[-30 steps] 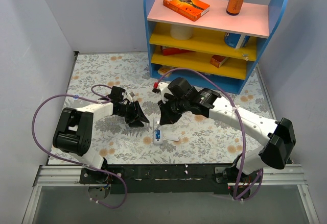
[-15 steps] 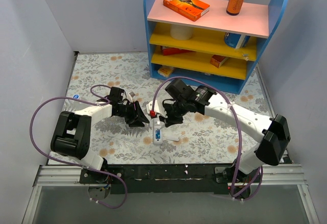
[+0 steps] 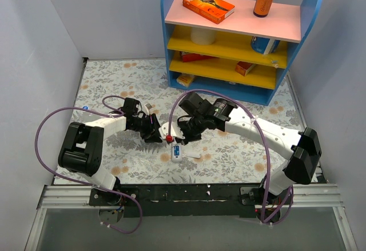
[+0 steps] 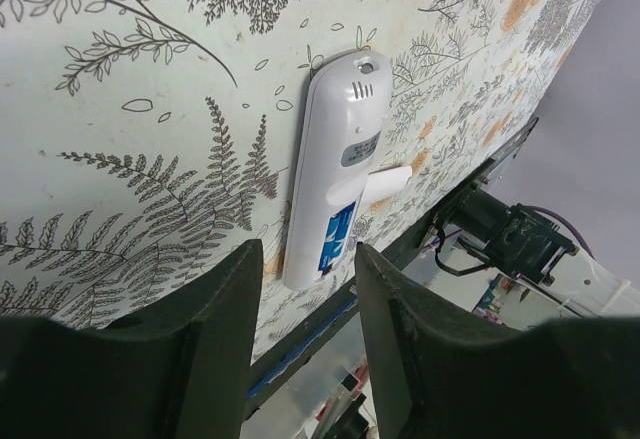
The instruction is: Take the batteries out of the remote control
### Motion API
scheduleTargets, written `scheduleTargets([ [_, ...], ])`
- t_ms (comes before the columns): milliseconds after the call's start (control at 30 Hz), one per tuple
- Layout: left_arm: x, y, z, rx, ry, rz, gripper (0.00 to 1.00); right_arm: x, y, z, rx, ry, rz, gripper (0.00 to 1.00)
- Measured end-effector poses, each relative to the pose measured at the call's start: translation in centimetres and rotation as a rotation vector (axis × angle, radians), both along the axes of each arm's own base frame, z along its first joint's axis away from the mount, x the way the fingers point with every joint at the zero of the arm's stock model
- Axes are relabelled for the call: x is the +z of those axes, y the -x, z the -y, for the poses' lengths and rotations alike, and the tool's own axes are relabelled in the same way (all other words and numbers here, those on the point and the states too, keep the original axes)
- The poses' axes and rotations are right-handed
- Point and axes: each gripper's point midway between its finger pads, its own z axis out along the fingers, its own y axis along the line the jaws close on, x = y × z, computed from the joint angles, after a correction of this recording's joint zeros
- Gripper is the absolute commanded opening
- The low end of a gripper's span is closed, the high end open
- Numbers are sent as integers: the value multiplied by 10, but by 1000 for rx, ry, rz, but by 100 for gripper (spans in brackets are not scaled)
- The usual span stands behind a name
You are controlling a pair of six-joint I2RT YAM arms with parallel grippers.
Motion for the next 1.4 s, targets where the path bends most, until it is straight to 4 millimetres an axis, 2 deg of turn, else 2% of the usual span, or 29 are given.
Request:
scheduleTargets([
  [367,0,1,1,-6,5,-3,41,-11,13,2,160,73,150,1],
  [567,-1,2,1,-9,11,-10,42,-24,19,15,226,118,230,1],
  [833,-6,4,2,-14,12,-31,43,-11,18,16,238,75,285,1],
  [1400,-13,3,13,-48,21,-71,44,-18,23,12,278,107,317,1],
])
